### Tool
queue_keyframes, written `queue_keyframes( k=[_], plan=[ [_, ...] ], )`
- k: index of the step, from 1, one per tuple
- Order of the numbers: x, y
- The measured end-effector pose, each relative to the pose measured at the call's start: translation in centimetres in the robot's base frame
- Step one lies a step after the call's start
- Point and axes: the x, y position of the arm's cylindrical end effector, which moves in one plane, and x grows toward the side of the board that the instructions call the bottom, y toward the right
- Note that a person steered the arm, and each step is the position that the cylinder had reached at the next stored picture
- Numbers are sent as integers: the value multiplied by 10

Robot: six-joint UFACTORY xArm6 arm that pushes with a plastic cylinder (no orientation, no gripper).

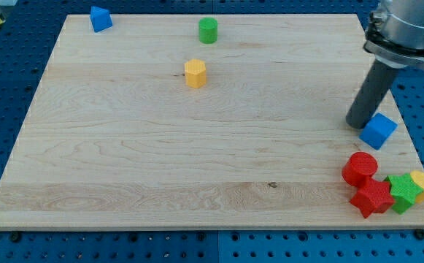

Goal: Slide blue cube to the right of red circle

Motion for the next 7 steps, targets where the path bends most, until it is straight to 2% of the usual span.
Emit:
queue_keyframes(
  k=[3,5,7],
  plan=[
    [12,68],
    [48,72],
    [50,63]
  ],
)
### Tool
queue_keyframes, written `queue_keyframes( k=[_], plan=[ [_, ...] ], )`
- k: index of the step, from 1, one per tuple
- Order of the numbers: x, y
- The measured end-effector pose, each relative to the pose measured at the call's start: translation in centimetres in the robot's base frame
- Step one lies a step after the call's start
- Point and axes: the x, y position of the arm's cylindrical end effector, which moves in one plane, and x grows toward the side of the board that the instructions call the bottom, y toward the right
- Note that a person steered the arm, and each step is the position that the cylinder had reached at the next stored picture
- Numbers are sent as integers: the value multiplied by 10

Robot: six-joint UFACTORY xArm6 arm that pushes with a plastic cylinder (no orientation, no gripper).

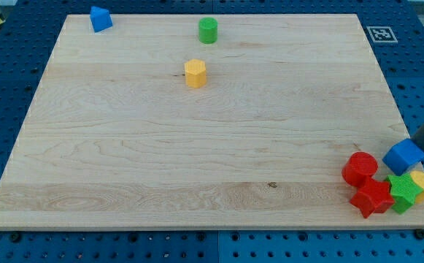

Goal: Slide blue cube to the right of red circle

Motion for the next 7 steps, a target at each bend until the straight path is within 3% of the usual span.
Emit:
queue_keyframes(
  k=[7],
  plan=[
    [2,-42]
  ],
)
